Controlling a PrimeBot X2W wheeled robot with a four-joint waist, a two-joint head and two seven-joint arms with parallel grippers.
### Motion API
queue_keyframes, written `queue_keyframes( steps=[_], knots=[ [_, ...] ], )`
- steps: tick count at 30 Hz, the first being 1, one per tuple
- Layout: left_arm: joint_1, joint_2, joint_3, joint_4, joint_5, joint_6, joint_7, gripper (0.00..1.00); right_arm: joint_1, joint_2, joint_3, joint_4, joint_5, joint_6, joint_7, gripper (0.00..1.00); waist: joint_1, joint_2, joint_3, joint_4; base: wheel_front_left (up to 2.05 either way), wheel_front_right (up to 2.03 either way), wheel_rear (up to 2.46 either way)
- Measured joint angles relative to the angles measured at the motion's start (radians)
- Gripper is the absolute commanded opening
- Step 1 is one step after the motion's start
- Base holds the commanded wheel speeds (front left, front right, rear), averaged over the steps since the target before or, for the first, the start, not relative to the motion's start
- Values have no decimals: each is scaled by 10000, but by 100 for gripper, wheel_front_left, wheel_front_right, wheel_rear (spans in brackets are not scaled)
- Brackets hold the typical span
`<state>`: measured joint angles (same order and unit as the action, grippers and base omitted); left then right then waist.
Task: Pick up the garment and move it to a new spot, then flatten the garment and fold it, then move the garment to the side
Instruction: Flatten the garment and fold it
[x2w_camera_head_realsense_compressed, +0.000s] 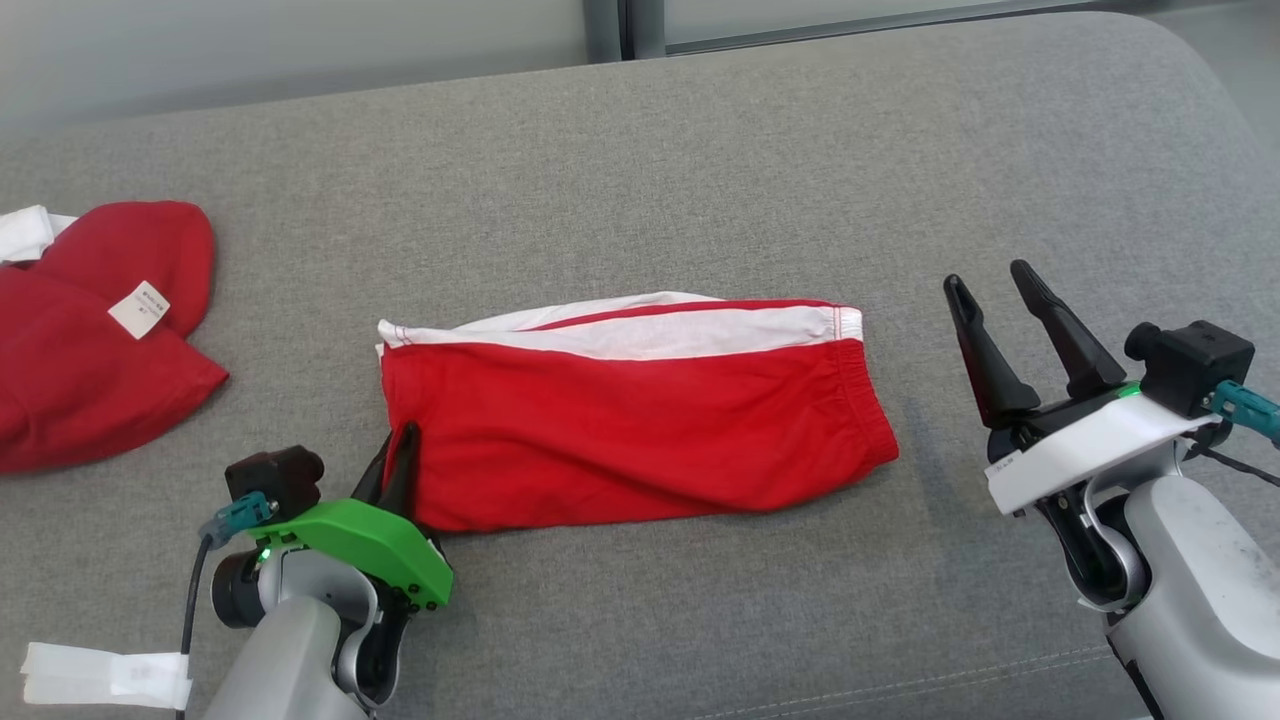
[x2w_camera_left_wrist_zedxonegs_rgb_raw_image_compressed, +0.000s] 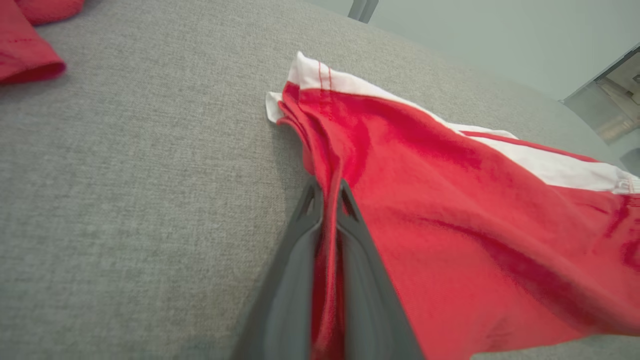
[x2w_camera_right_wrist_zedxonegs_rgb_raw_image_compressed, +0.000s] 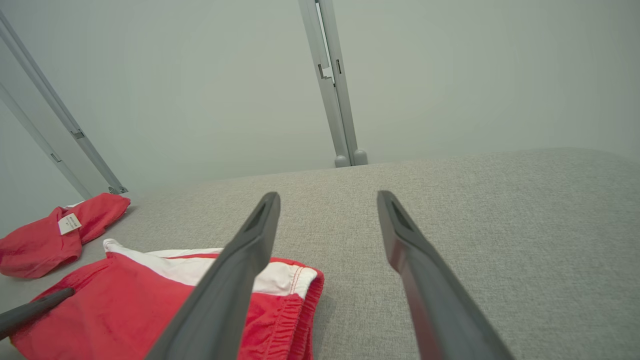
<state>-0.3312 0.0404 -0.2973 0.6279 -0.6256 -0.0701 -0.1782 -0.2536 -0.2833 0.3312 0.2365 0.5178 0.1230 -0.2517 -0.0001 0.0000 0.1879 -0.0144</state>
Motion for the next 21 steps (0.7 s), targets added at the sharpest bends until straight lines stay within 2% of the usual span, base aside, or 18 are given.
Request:
queue_keyframes(
  steps=[2,4,5,6,7,10,21],
  knots=[
    [60,0,0,-98,-56,19,-31,0,0,8,12,21,-31,0,0,100,0,0,-12,2,0,0,0],
    [90,0,27,-199,-56,150,-121,18,-9,29,77,79,-196,0,0,100,0,0,-35,-17,0,0,0],
    [115,0,40,-244,-56,192,-136,36,-10,54,127,109,-274,0,0,100,0,0,-51,-38,0,0,0],
    [165,4,44,-284,-56,217,-176,87,-10,77,148,127,-343,0,0,100,0,0,-70,-60,0,0,0],
    [222,2,44,-316,-54,259,-188,100,-10,86,146,132,-378,0,0,100,0,0,-91,-80,0,0,0],
    [339,4,50,-477,-50,357,-265,100,-13,105,71,169,-527,-46,0,100,0,0,-154,-142,0,0,0],
    [515,98,414,-1680,318,529,-704,100,-18,301,-516,92,-1124,-830,0,100,0,0,-391,-196,0,0,0]
  ],
)
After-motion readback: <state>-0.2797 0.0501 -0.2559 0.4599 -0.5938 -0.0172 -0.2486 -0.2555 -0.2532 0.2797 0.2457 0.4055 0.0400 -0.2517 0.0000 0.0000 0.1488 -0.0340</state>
